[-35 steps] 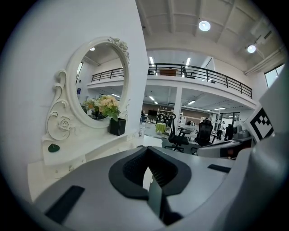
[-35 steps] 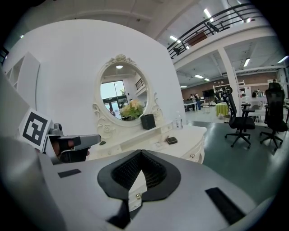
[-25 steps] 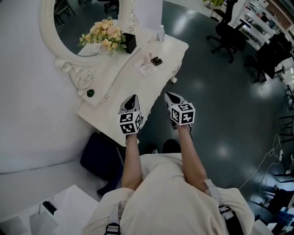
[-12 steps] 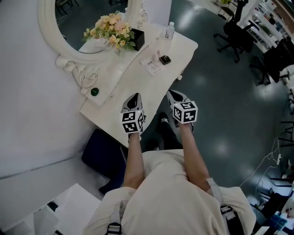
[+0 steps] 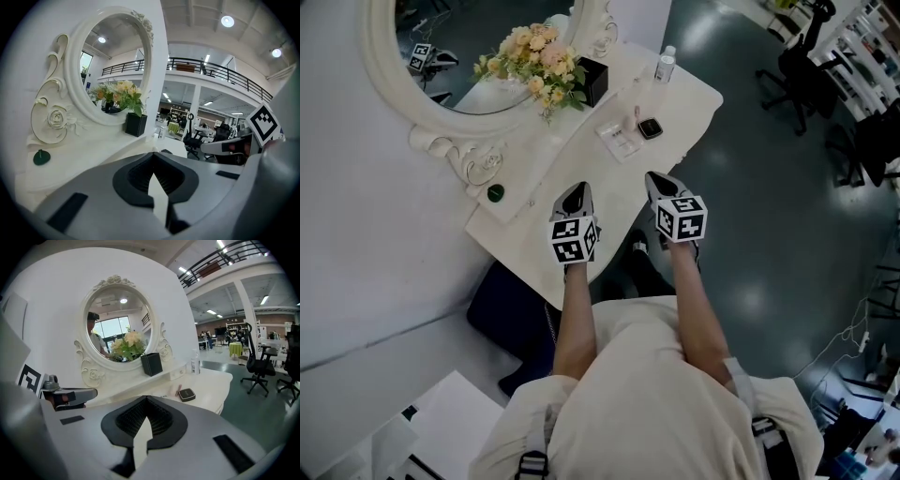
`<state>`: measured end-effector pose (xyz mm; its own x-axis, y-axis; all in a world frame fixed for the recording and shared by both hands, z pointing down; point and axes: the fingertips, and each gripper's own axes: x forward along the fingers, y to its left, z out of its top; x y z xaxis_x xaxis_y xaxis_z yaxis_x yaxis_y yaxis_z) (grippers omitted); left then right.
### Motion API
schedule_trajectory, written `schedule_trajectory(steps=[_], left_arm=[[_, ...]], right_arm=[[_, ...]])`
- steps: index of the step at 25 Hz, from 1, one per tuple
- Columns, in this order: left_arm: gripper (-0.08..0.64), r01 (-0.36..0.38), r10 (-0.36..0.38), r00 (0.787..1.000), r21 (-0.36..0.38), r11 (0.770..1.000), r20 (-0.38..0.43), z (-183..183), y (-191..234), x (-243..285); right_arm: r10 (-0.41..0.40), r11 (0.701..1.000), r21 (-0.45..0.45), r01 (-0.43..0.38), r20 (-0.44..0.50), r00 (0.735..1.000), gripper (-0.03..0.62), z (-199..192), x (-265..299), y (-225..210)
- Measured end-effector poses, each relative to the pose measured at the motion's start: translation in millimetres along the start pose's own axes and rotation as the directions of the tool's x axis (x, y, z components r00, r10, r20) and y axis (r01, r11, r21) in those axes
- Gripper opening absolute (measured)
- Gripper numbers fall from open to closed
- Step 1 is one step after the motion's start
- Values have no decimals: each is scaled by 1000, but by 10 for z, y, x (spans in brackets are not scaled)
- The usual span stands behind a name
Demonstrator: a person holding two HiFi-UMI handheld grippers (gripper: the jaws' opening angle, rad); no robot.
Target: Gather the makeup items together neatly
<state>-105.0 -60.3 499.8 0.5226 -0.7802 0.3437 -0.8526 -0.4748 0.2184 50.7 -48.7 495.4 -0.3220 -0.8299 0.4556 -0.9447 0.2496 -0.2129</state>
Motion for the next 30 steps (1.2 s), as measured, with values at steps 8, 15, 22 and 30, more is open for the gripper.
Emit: schedule_trajectory(steps=[8,15,22,30], left_arm=[[14,-40,40,999,-15,999,-17,83,45,466],[12,-88,88,996,-20,996,-34,117,130,789],[12,-138,135,989,-44,990,-59,52,239,1056],[12,-193,186,978,-82,978,-91,-98,365,1270]], right_arm=[[33,999,-12,-33,-37,999,38,102,460,-340],[81,996,-30,-84,-80,993,38,143,928,-547],[114,990,-68,-125,-150,982,38,76,1360,-694],[152,974,-123,-188,-254,955,38,-189,1786,-752]])
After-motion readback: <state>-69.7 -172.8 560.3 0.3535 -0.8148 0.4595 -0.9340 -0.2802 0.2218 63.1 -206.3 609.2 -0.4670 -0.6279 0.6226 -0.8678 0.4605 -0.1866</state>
